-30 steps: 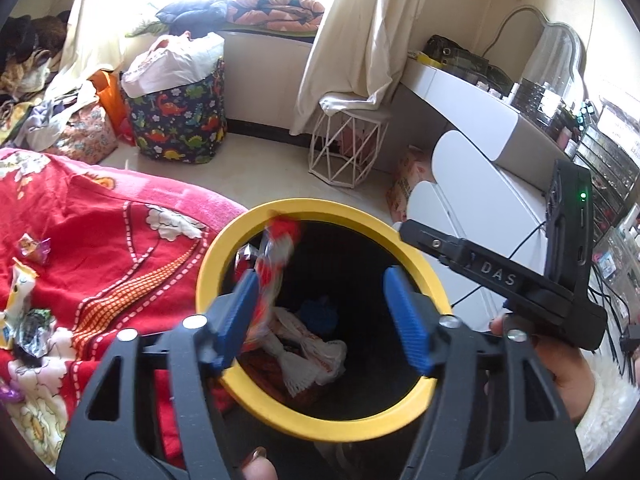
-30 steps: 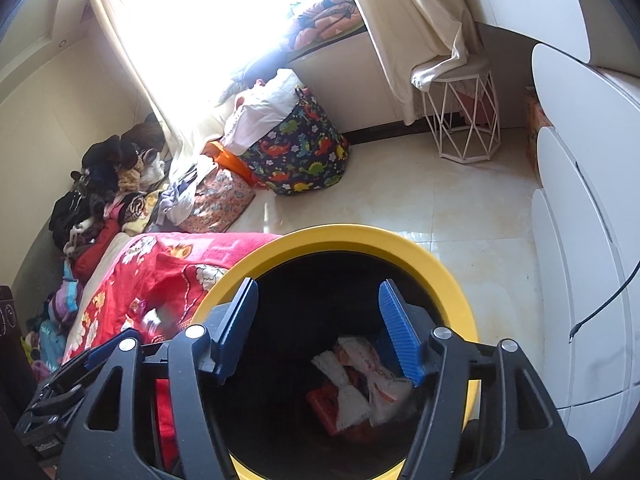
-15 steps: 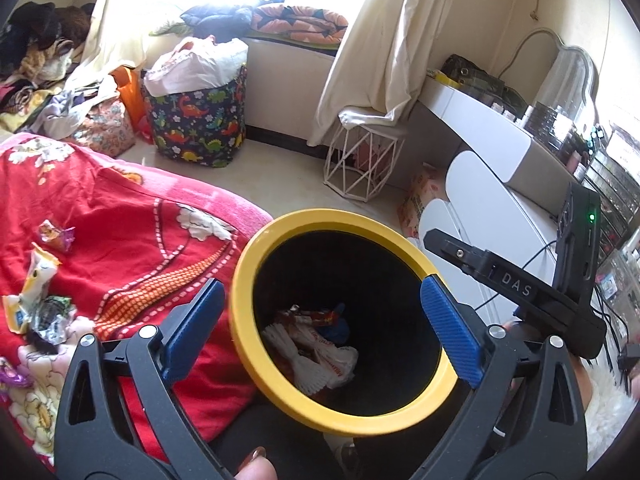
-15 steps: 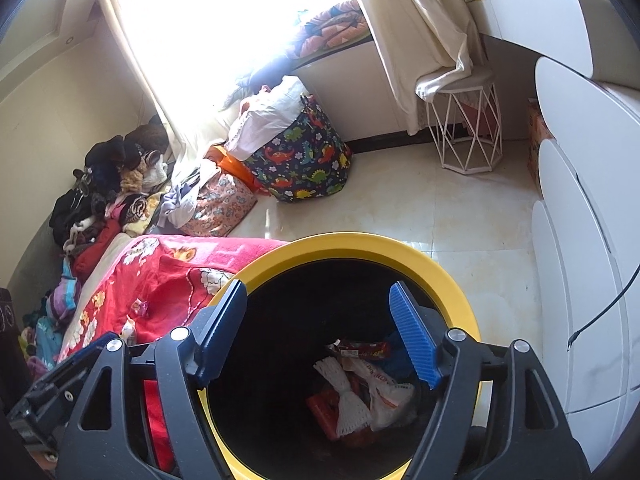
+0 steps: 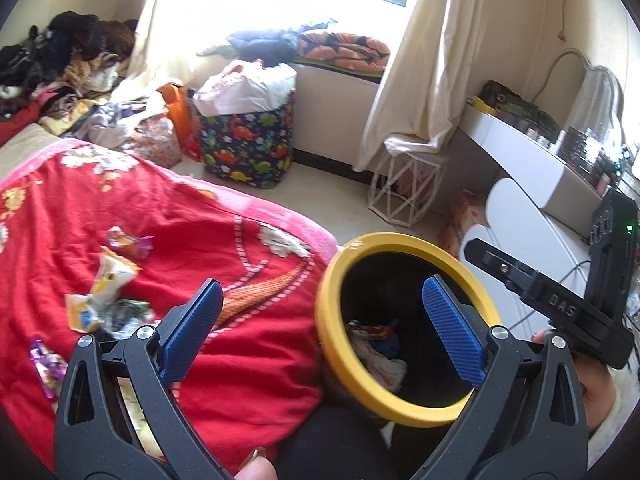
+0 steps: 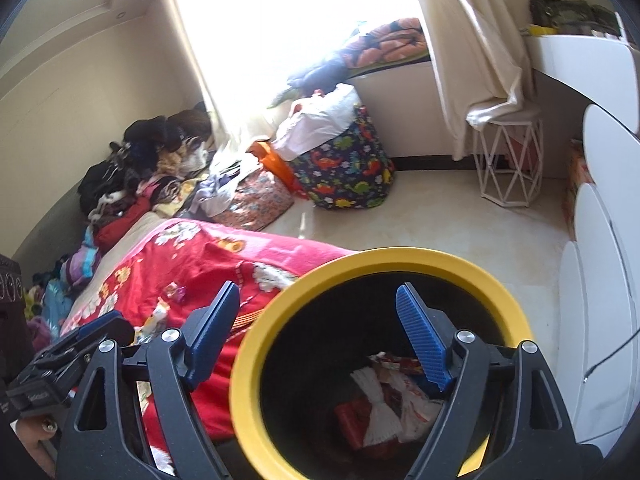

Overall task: Collect trash
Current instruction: 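Move both open tools back over the wrappers on the bedspread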

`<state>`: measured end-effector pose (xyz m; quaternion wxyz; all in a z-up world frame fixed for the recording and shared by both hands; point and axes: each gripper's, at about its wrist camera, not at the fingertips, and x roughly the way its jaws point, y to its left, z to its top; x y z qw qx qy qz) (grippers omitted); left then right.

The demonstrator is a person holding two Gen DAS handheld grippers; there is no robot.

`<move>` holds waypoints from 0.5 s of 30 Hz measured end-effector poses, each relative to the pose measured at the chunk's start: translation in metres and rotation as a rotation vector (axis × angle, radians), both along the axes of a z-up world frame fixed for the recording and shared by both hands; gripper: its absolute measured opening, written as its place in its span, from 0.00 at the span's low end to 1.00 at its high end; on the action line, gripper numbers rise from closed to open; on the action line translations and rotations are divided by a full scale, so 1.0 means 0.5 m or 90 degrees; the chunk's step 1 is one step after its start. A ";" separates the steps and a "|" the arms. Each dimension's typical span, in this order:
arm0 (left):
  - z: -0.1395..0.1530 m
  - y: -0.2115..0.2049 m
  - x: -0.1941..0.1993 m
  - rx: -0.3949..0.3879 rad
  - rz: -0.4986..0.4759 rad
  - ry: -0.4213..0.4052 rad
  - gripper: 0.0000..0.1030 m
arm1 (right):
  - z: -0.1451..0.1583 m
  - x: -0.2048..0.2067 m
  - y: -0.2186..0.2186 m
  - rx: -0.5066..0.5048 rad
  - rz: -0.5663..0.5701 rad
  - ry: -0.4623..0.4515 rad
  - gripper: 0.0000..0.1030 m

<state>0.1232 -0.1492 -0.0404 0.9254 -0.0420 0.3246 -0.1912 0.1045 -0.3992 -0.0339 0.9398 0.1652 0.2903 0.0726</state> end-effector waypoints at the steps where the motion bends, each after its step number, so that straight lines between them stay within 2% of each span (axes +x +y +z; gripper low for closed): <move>1: 0.001 0.007 -0.001 0.003 0.007 -0.003 0.89 | 0.002 0.001 0.009 -0.001 0.008 0.000 0.77; 15: 0.009 0.139 -0.004 0.016 0.109 -0.021 0.89 | 0.024 0.026 0.159 -0.036 0.122 -0.004 0.80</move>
